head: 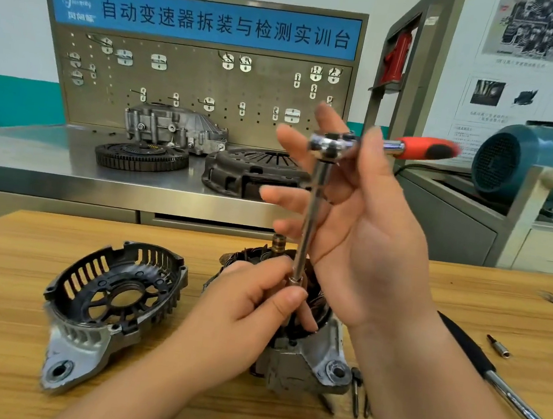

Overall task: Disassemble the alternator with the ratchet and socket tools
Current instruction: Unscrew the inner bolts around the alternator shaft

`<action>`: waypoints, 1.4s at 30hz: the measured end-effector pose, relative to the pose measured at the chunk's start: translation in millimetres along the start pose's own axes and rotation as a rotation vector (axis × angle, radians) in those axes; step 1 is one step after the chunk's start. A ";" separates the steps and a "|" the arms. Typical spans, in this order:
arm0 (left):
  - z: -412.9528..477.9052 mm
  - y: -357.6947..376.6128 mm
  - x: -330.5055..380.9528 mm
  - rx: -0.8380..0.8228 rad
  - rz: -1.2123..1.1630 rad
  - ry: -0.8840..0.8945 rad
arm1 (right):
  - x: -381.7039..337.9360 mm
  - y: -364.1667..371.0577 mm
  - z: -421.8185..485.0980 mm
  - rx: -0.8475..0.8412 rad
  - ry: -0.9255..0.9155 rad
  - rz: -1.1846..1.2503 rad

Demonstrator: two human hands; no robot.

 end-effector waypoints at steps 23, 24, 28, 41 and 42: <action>0.1 2.6 0.2 0.023 0.033 -0.010 | -6.1 3.5 -4.2 0.046 -0.216 -0.176; 0.0 2.3 0.1 0.031 0.034 -0.004 | -4.8 3.6 -3.7 0.042 -0.182 -0.120; -2.1 0.7 0.9 0.052 0.043 0.007 | -1.2 2.3 -1.0 0.029 0.002 0.055; -1.2 2.8 0.9 0.018 0.023 -0.040 | -5.7 4.1 -4.3 0.016 -0.191 -0.150; -0.9 2.5 1.2 0.020 0.026 -0.029 | -5.3 3.8 -3.9 0.017 -0.172 -0.111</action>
Point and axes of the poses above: each hand's wrist, its own z-axis towards the middle knuckle, its own y-axis out of the palm, x = y × z, the point moved 3 cm from there along z, towards the middle knuckle, and after that the axes turned 10 degrees about z, right-handed, at the moved point
